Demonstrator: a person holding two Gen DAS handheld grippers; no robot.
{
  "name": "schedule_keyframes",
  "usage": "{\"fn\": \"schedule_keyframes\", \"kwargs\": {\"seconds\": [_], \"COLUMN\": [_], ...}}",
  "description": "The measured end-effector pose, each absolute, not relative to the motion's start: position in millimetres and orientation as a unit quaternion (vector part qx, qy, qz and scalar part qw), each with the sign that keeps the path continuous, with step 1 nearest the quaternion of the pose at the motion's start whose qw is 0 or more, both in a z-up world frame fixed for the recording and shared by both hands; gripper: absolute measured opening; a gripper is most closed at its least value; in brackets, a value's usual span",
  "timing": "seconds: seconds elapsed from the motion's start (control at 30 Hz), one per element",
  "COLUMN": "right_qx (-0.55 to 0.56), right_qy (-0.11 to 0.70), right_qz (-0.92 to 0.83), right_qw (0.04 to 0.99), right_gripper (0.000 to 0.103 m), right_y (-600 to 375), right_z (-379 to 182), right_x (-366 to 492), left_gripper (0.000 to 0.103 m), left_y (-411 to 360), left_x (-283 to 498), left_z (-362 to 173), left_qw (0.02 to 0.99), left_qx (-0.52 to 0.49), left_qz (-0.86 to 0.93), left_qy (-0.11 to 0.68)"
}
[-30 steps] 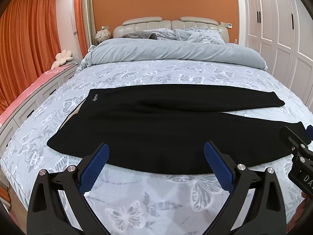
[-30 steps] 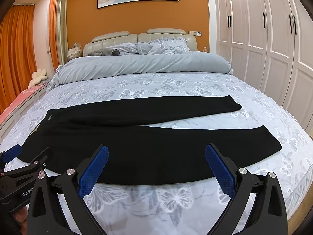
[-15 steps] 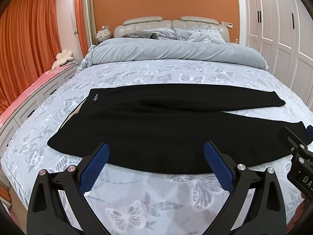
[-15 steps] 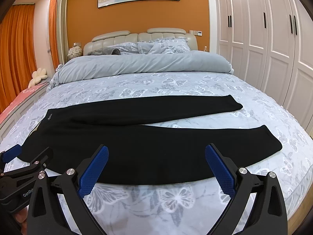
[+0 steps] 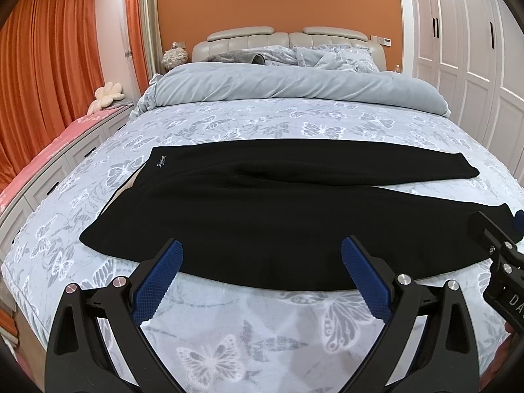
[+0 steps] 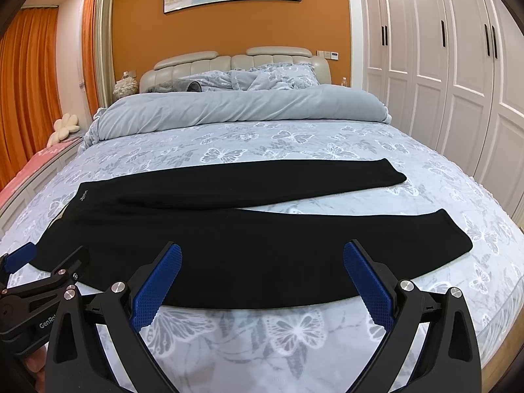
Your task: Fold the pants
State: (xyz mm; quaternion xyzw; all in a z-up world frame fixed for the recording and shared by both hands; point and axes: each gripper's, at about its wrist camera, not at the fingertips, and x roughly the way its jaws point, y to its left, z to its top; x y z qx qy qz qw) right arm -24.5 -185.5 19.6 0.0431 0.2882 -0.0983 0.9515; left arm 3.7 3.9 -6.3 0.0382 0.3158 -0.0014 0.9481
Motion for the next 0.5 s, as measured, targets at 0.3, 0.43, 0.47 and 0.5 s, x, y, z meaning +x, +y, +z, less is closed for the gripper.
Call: {"fn": "schedule_keyframes", "kwargs": {"seconds": [0.3, 0.43, 0.47, 0.5], "right_qx": [0.043, 0.042, 0.042, 0.042], "right_qy": [0.288, 0.288, 0.288, 0.288], "right_qz": [-0.099, -0.098, -0.098, -0.098], "right_qw": [0.952, 0.952, 0.952, 0.952], "right_gripper": [0.098, 0.098, 0.098, 0.098], "right_y": [-185.6, -185.7, -185.5, -185.6], "right_z": [19.6, 19.5, 19.6, 19.5], "right_x": [-24.6, -24.9, -24.8, -24.9], "left_gripper": [0.096, 0.096, 0.096, 0.096], "left_y": [4.2, 3.4, 3.7, 3.8], "left_x": [3.7, 3.8, 3.9, 3.9], "left_z": [-6.6, -6.3, -6.3, -6.3], "left_qw": [0.948, 0.948, 0.948, 0.948], "left_qx": [0.039, 0.039, 0.039, 0.039], "left_qz": [-0.002, -0.002, -0.002, -0.003], "left_qy": [0.316, 0.316, 0.316, 0.316]}}
